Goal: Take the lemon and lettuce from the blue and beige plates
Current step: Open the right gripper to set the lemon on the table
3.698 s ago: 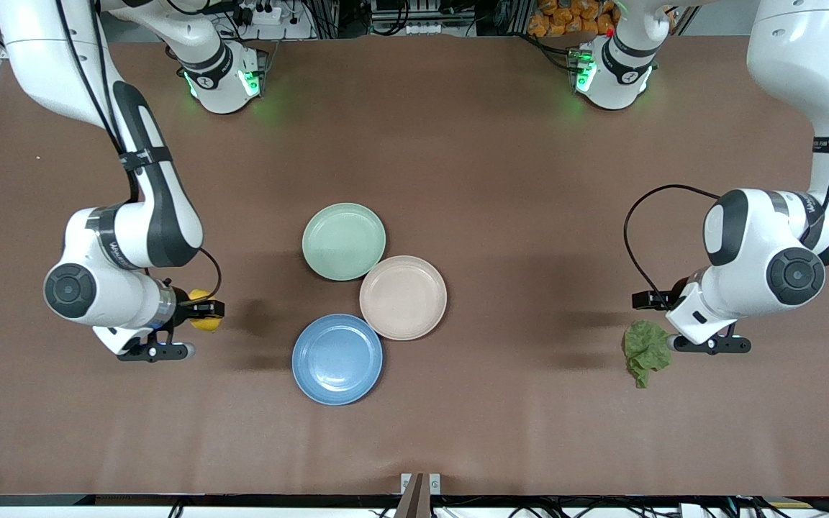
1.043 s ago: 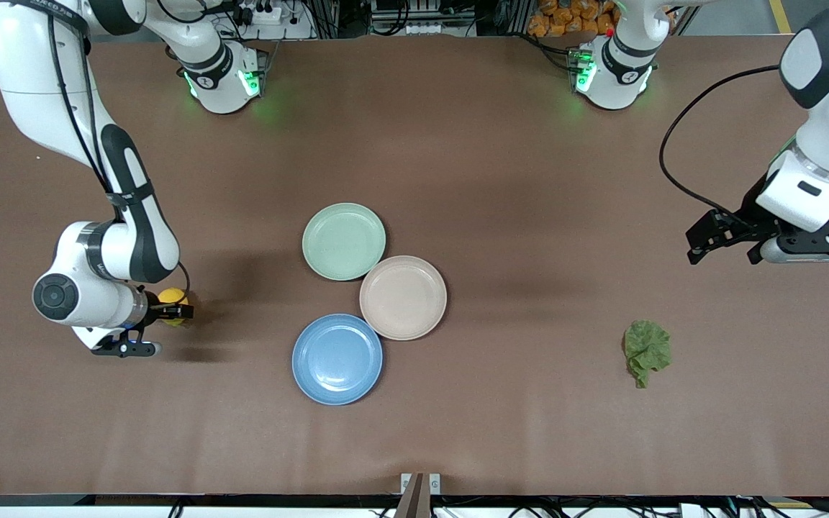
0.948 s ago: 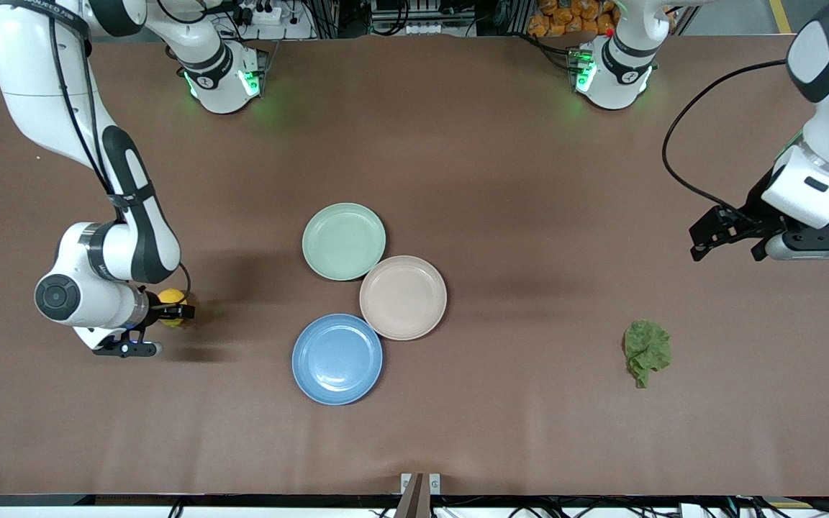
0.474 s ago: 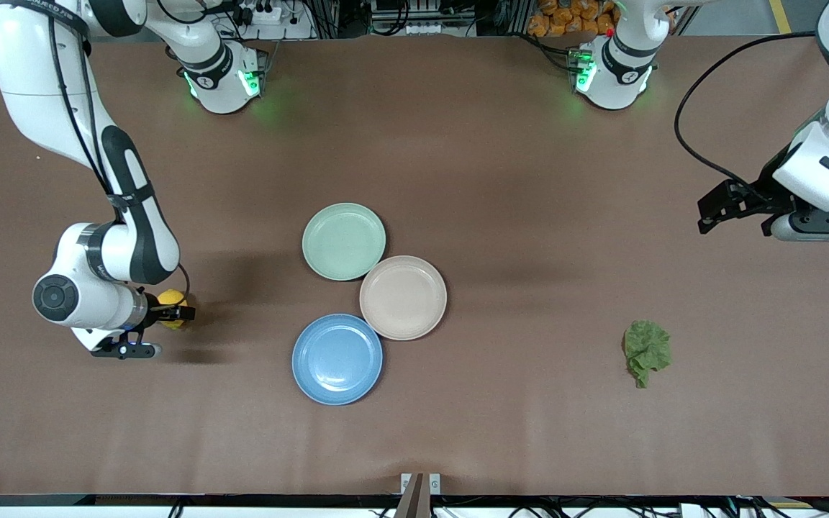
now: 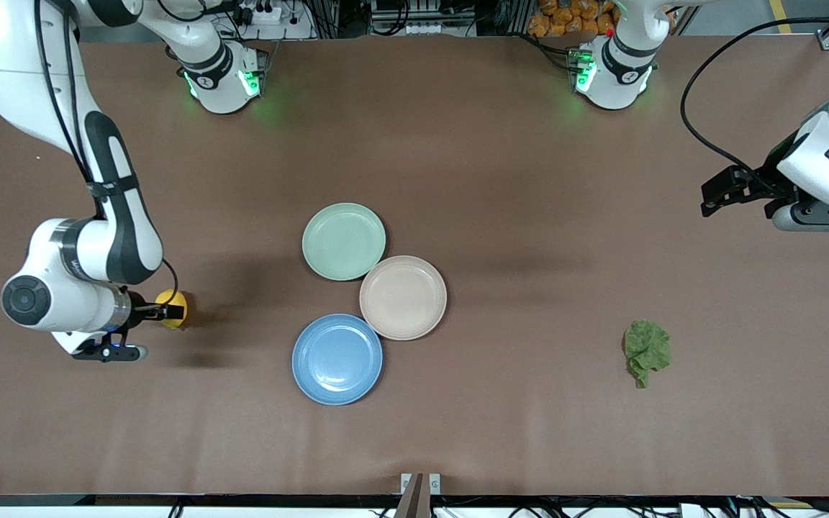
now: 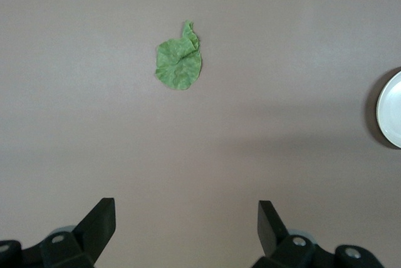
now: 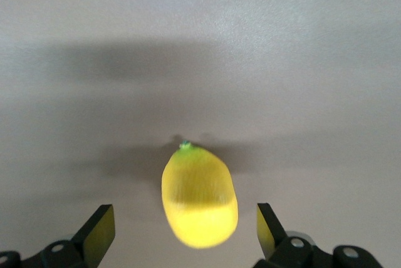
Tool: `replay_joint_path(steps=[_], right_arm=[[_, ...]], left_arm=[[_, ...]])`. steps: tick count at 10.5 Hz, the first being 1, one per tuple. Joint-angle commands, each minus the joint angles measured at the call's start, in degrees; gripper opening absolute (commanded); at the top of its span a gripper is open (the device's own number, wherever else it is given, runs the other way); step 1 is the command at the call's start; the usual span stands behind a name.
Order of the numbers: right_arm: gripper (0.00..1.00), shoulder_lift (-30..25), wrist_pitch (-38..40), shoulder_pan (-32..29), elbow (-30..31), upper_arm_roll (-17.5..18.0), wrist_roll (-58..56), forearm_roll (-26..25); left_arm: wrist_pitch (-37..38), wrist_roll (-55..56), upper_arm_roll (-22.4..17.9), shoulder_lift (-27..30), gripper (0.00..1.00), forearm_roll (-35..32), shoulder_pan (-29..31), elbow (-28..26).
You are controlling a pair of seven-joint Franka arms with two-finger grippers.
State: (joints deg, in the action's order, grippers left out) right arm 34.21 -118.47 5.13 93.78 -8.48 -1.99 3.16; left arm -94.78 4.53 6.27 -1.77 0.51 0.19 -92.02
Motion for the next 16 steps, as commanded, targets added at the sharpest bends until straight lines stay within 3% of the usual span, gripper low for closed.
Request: replay_joint_path(steps=[1, 6, 16], right_arm=[[1.0, -3.7, 3.6, -0.2, 0.4, 0.2, -0.7, -0.1], [1.0, -11.4, 9.9, -0.3, 0.7, 0.4, -0.7, -0.3], [1.0, -19.5, 13.5, -0.4, 0.6, 0.5, -1.4, -2.1]], left_arm=[[2.5, -0.8, 0.2, -0.6, 1.0, -1.1, 0.3, 2.3], [3.8, -0.9, 0.2, 0.1, 1.0, -0.4, 0.6, 2.5], [3.8, -0.8, 0.1, 0.1, 1.0, -0.5, 0.6, 3.7]])
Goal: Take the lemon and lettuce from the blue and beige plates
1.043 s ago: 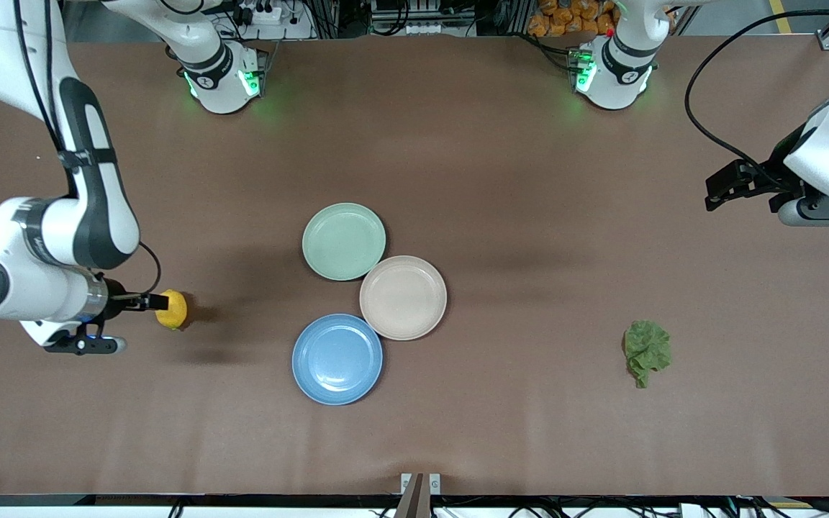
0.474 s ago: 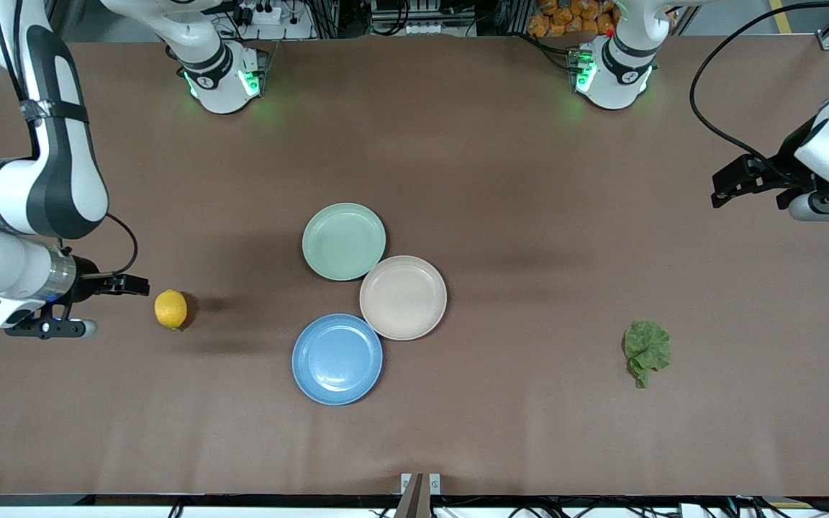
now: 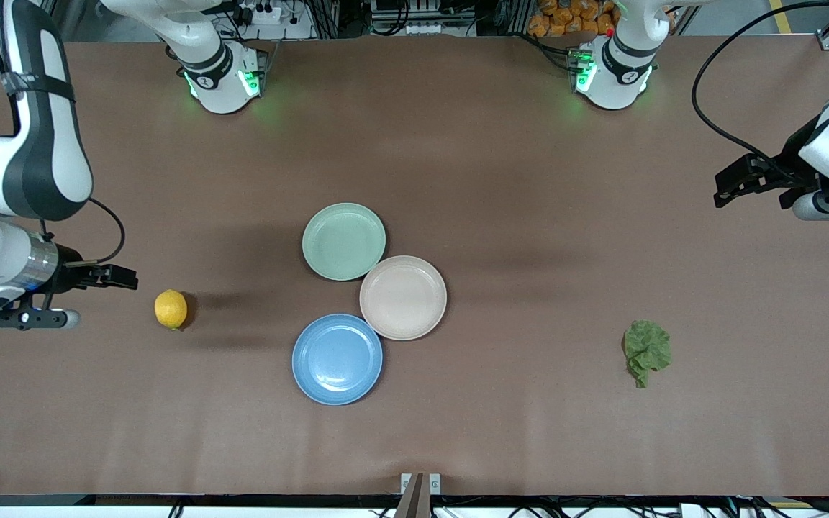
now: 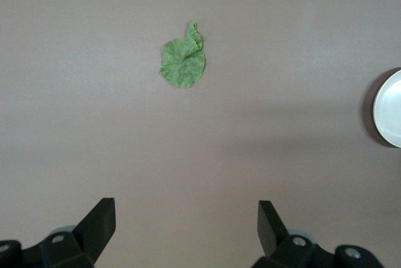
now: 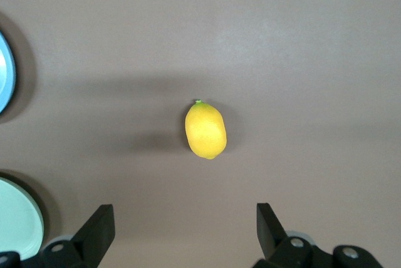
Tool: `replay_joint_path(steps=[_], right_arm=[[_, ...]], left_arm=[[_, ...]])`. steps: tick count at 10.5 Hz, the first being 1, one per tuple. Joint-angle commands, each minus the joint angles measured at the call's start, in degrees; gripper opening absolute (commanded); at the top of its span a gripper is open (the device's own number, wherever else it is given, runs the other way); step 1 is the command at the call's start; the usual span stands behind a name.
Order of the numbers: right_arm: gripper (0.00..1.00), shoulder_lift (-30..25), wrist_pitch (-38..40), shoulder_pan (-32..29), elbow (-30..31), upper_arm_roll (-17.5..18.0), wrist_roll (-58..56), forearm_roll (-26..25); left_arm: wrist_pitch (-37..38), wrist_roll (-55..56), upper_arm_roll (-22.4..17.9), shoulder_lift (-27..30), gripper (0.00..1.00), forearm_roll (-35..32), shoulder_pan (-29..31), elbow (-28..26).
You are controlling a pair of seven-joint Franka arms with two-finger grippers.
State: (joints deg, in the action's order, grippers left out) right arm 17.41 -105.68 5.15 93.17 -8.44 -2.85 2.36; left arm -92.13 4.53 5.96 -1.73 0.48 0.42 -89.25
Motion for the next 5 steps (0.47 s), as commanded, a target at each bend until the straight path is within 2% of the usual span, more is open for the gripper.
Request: replay_joint_path(steps=[1, 3, 5], right_arm=[[1.0, -3.2, 1.3, -0.5, 1.1, 0.9, -0.6, -2.3], [1.0, -3.4, 1.8, -1.0, -0.9, 2.6, -0.6, -5.3], [1.0, -3.5, 4.1, -1.5, -2.8, 3.1, -0.6, -5.4]], left_arm=[[1.2, -0.9, 0.3, 0.1, 1.0, -0.5, 0.4, 0.9], [1.2, -0.8, 0.4, 0.0, 1.0, -0.4, 0.4, 0.9], [1.2, -0.7, 0.4, -0.1, 1.0, -0.4, 0.4, 0.9]])
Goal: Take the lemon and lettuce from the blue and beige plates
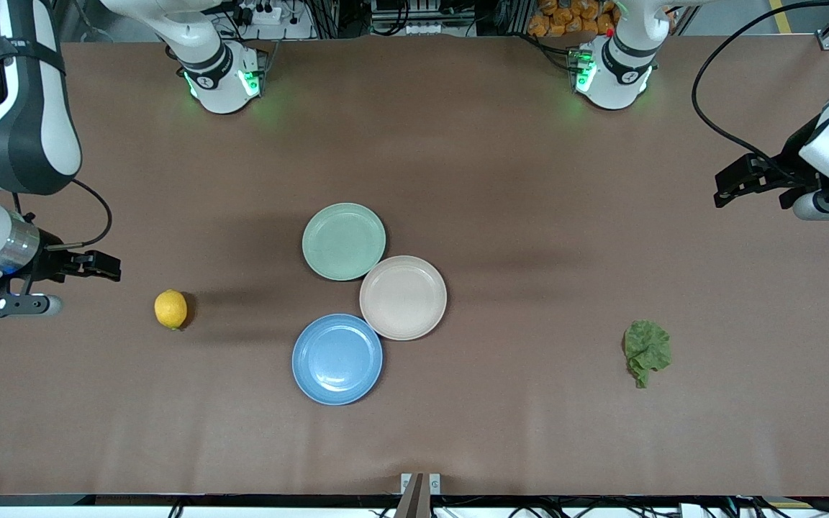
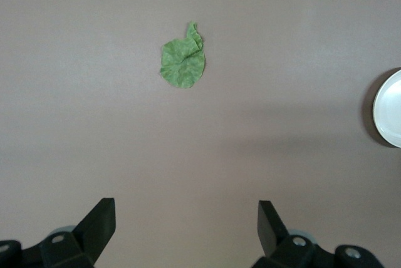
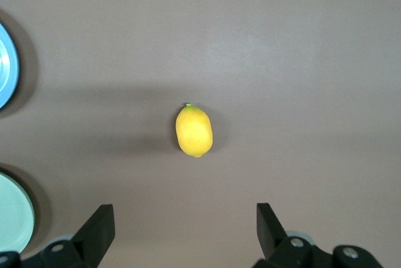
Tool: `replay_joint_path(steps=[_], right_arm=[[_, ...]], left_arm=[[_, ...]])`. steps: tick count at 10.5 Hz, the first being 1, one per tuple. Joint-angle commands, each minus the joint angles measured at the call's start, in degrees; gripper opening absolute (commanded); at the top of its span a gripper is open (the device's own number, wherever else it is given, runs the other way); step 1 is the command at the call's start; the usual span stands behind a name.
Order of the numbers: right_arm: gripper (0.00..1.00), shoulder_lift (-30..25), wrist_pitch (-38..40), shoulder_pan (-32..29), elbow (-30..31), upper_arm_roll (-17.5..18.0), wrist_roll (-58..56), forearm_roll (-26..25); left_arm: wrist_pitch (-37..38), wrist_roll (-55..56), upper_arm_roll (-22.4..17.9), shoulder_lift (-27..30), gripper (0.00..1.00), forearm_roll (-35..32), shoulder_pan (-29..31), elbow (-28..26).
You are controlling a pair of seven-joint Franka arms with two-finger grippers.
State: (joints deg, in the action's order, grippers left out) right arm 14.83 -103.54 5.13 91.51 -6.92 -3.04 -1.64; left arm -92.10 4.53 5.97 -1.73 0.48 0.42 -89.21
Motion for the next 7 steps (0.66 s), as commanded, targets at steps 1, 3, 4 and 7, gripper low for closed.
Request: replay_joint_path(steps=[1, 3, 4, 7], right_arm=[[1.0, -0.9, 2.0, -1.5, -2.2, 1.7, -0.5, -1.4], [1.0, -1.0, 3.8, -2.0, -4.3, 1.8, -0.5, -1.3], [1.0, -1.0, 5.2, -2.0, -5.4, 1.8, -0.6, -1.3], [1.0, -1.7, 9.4, -2.1, -7.7, 2.3, -1.4, -1.3]], left_arm=[[1.1, -0.7, 0.4, -0.2, 1.0, -0.4, 0.3, 0.9], [1.1, -0.7, 0.6, -0.5, 1.0, -0.1, 0.2, 0.9], [1.1, -1.0, 0.5, -0.5, 1.0, -0.1, 0.3, 0.9], [1.1, -0.5, 0.6, -0.5, 1.0, 0.0, 0.1, 0.8]])
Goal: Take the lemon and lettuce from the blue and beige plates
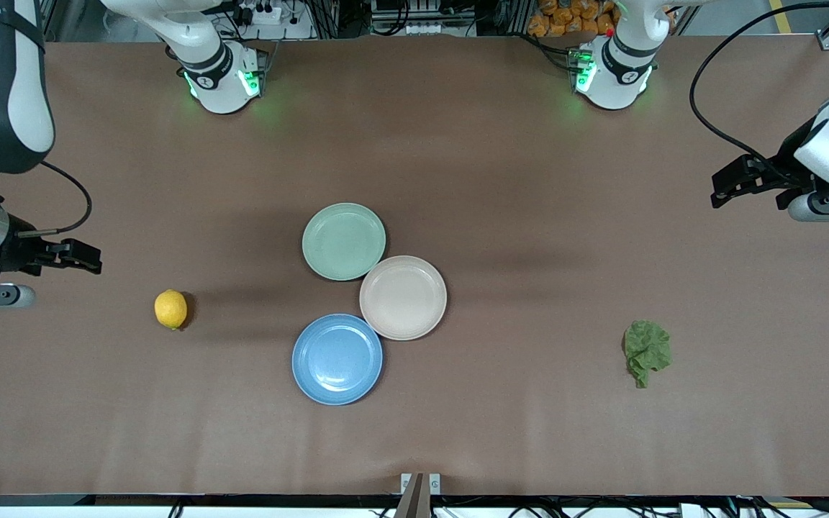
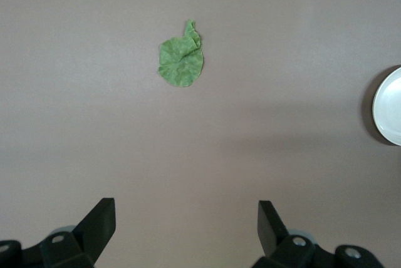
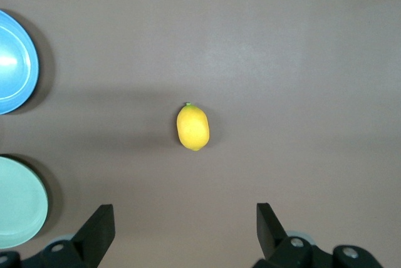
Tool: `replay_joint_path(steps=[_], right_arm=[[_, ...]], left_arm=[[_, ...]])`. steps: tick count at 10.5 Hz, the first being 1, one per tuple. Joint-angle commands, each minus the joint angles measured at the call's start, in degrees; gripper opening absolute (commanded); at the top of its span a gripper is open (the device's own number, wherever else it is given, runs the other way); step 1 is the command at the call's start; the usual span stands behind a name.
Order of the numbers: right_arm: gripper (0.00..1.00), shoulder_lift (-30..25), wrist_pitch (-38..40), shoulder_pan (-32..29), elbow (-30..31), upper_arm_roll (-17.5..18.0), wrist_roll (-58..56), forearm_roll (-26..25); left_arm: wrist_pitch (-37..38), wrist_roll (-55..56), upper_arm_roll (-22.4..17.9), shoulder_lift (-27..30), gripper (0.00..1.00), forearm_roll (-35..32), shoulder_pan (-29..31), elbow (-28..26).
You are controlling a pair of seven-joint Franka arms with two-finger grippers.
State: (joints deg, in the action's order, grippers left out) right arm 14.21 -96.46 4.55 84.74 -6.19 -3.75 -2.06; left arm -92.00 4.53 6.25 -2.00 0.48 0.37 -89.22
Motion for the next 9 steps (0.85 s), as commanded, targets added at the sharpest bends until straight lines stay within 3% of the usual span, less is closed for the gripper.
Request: replay_joint_path(steps=[1, 9], right_arm=[[1.0, -1.7, 3.2, -1.5, -1.2, 1.6, -0.7, -0.9], [1.0, -4.2, 11.9, -1.5, -5.8, 1.4, -3.2, -0.7]], left_arm=[[1.0, -0.9, 0.3, -0.3, 1.0, 0.0, 0.2, 0.7], [0.9, -1.1, -0.1, -0.6, 1.0, -0.1, 0.6, 0.8]])
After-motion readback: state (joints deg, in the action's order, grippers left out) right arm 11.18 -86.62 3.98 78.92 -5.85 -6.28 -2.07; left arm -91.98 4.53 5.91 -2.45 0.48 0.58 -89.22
